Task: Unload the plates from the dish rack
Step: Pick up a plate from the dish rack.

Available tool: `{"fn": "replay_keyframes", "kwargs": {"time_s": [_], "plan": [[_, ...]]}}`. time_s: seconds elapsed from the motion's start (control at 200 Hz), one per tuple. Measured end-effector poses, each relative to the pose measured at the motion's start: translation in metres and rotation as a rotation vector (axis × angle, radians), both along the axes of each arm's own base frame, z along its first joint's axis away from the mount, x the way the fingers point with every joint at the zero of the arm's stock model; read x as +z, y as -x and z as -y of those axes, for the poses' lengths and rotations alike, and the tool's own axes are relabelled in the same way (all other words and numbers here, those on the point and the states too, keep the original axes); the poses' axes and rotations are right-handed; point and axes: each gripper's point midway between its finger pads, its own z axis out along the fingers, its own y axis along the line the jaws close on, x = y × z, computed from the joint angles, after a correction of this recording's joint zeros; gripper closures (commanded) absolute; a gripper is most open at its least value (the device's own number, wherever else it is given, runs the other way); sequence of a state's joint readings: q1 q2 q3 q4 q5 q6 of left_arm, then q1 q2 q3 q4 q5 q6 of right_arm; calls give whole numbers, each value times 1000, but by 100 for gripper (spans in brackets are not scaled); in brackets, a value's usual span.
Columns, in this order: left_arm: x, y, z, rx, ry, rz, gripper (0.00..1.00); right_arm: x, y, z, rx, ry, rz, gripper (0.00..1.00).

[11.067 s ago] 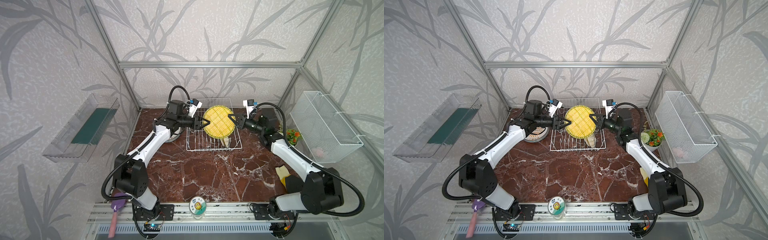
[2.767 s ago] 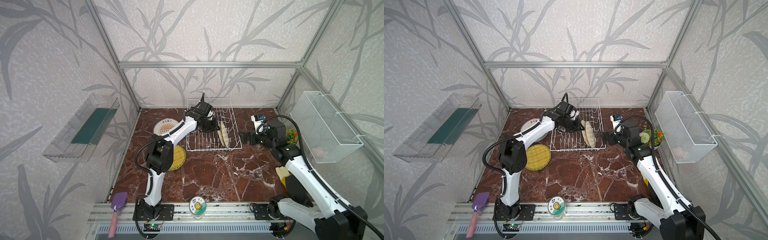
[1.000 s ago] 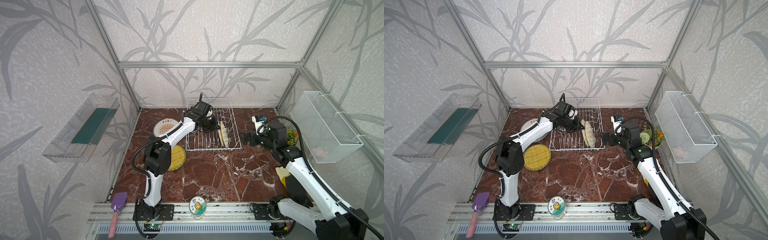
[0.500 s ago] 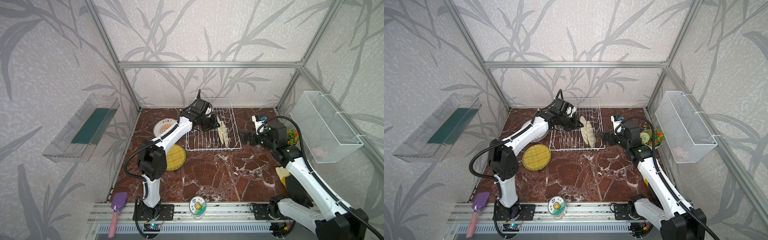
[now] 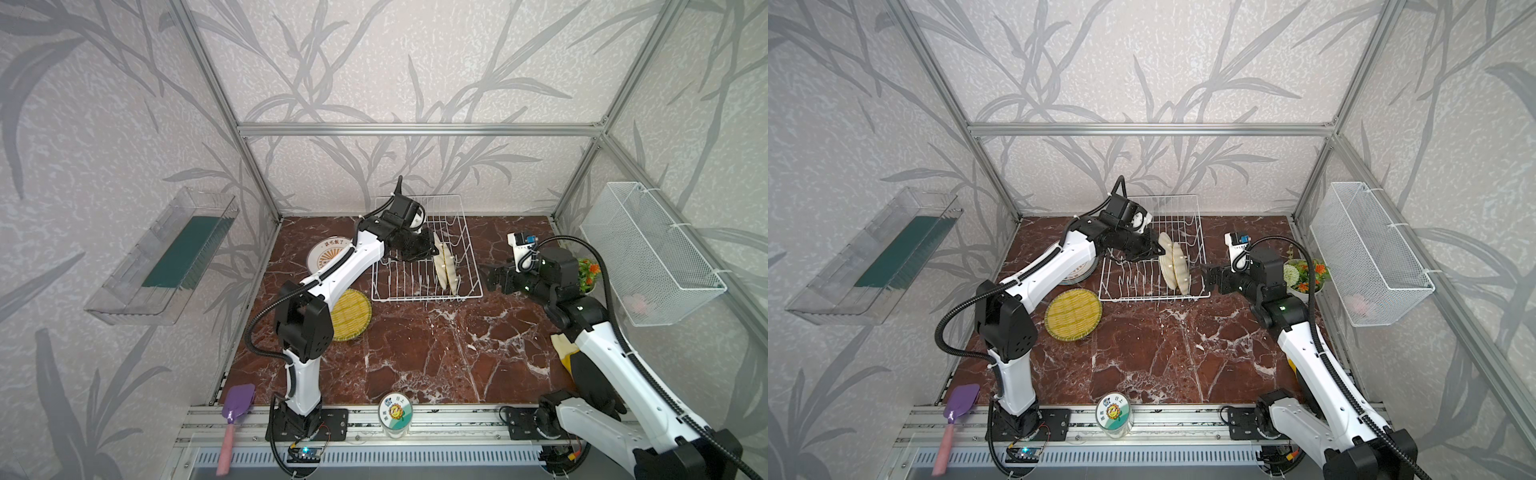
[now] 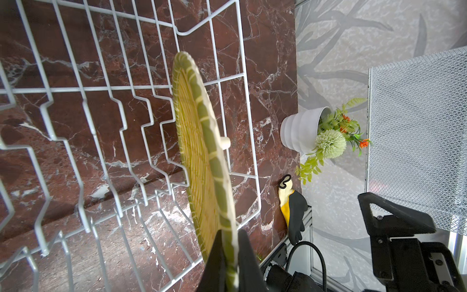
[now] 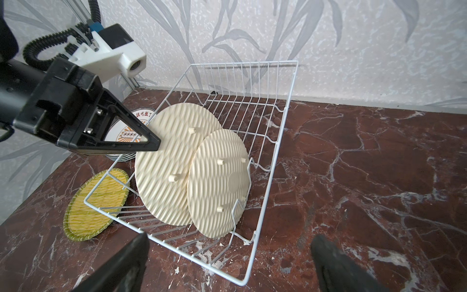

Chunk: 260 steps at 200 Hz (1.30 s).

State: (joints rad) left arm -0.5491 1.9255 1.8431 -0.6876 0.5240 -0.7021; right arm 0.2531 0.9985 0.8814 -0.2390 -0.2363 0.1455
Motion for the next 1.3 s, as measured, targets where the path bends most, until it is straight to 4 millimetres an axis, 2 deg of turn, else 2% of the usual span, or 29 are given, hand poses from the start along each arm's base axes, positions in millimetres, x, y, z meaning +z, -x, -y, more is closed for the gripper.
{"fn": "replay_keyframes", "kwargs": {"time_s": [0.38,0.875,1.3], "plan": [[2,2,-3,0,-10,2,100,0,0,0,-1,-1,2,1],[25,8,-9,16,1,43,100,0,0,0,-1,-2,2,1],[25,8,-15,33,-22,41,100,1,0,0,-3,-7,-1,1]]}}
